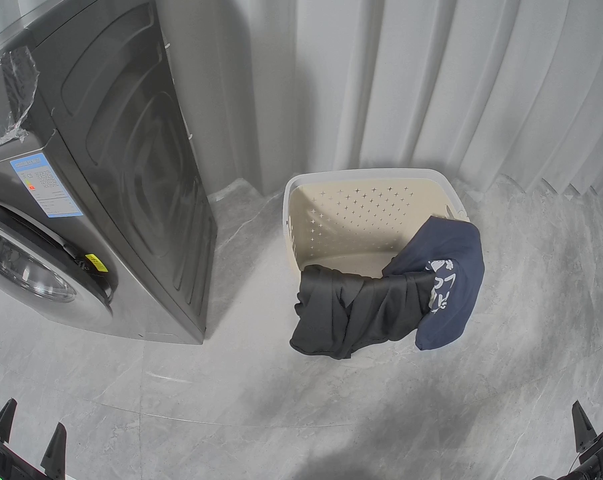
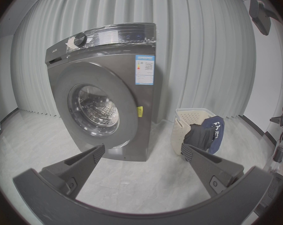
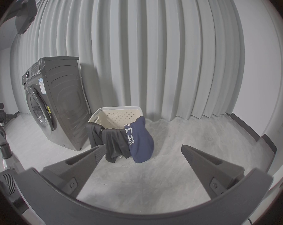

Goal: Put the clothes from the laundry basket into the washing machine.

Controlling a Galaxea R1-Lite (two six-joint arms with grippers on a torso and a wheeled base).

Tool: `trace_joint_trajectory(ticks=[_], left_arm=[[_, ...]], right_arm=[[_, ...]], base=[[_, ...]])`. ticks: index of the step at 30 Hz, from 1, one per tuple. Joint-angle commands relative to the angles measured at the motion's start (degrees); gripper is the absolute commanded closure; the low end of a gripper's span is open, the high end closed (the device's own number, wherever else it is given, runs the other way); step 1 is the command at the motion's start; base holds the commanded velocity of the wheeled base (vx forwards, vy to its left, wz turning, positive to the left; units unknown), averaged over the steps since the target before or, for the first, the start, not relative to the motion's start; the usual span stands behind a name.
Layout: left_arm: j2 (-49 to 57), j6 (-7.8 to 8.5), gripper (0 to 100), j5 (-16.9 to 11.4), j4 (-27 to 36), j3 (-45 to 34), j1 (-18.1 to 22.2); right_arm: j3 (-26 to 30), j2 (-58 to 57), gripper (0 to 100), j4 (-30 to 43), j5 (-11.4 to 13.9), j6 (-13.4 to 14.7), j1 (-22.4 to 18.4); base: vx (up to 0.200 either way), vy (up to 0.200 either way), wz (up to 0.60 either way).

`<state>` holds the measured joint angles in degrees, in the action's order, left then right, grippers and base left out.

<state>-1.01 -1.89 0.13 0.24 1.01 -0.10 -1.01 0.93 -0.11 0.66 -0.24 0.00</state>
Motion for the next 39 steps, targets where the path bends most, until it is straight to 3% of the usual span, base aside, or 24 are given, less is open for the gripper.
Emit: trace_joint_trajectory(ticks=[1,39], left_arm=[[0.6,-0.04,0,0.0,0.0,-0.8,-0.1],[0.6,-0.13,0,0.0,0.0,-0.8,0.0]], right_arm=[[0.9,-0.2,0,0.1,0.1,0.0,0.0],[0.9,-0.2,0,0.2,0.0,-0.1,0.0]], base=[[0.000,0.200,0.00],[0.000,0.200,0.00]])
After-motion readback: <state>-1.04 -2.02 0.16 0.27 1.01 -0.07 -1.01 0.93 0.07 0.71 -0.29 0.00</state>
